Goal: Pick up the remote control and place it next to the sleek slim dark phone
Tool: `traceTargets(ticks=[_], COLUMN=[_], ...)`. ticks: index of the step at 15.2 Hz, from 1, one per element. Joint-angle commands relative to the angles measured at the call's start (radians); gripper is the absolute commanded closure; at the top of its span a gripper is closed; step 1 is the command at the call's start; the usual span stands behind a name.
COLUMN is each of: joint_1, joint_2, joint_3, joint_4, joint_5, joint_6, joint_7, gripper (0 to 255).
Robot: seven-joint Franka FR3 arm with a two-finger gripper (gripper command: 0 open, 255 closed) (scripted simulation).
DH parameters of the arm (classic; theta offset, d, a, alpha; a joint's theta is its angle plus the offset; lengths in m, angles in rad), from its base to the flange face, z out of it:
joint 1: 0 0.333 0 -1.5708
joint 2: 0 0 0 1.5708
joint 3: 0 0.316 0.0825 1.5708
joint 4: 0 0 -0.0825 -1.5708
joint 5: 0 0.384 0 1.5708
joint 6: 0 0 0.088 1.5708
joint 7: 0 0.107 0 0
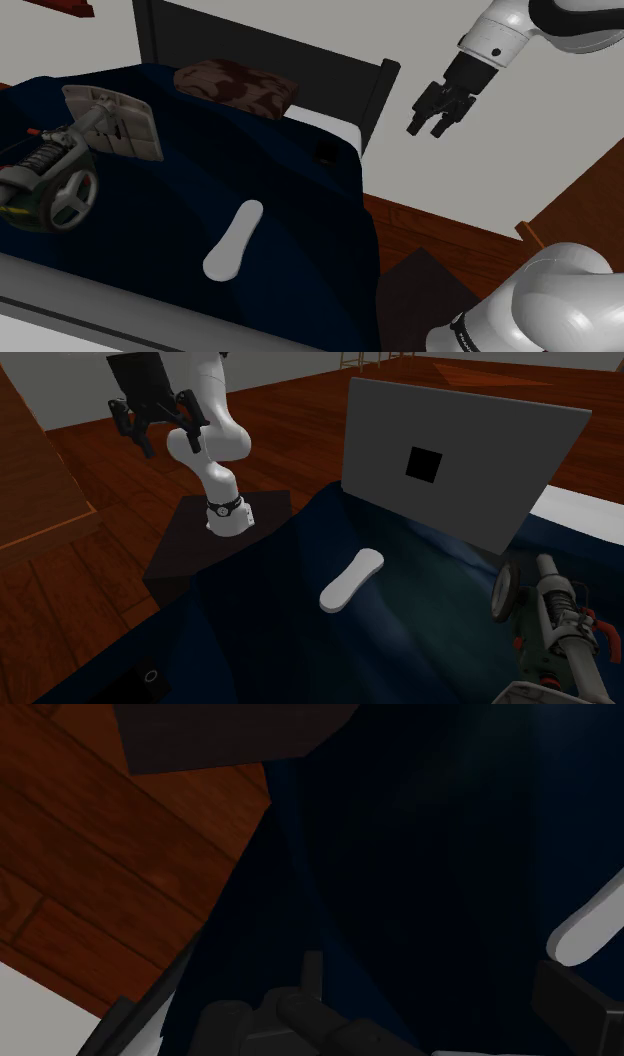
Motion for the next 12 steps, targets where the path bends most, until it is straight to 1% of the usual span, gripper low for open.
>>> traceTargets(ticks=[1,7,12], joint_1=[0.0,0.012,0.019], joint_2=[0.0,0.027,0.103], joint_3=[0.0,0.152,0.282], joint_4=[0.0,-0.074,-0.09], joint_5=[0.0,0.072,0.123], joint_6=[0.0,0.102,0.196], joint_7=[0.0,0.218,0.4], gripper=[0,0,0])
